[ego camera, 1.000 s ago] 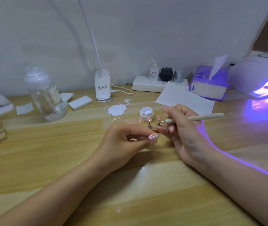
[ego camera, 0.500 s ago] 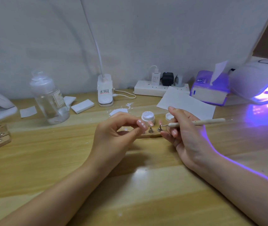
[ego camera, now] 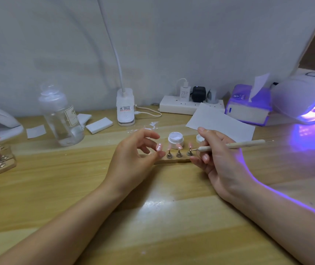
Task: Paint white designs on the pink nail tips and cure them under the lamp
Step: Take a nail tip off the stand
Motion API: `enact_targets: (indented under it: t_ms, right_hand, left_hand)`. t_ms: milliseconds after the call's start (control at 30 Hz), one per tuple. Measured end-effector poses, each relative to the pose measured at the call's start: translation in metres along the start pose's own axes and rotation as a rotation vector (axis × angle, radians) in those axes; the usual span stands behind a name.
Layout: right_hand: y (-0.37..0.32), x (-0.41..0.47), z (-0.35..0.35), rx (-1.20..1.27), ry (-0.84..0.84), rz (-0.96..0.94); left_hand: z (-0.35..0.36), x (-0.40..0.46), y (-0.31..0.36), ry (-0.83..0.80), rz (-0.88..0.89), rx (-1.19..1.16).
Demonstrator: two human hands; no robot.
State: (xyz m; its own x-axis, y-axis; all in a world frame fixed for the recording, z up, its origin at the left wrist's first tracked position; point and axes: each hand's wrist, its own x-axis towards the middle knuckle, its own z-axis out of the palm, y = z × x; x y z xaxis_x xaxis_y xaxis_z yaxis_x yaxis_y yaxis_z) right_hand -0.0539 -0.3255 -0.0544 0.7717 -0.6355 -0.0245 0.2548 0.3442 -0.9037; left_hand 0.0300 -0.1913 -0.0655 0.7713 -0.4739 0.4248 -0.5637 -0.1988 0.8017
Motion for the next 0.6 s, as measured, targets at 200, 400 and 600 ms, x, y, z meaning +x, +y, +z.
enact_targets:
  t_ms: [200, 400, 600]
  right_hand:
    - [0.0006, 0.0002, 0.0011, -0.011, 0.006, -0.004]
    - [0.0012, 0.0001, 0.0013, -0.02, 0.006, -0.008]
    - [0.0017, 0.0002, 0.0013, -0.033, 0.005, -0.012]
  left_hand:
    - [0.0016, 0.0001, -0.002, -0.039, -0.011, -0.006]
    - [0.0016, 0.001, -0.0013, -0.047, -0.033, -0.012]
    - [0.0016, 0.0013, -0.0019, -0.05, -0.048, -0.01]
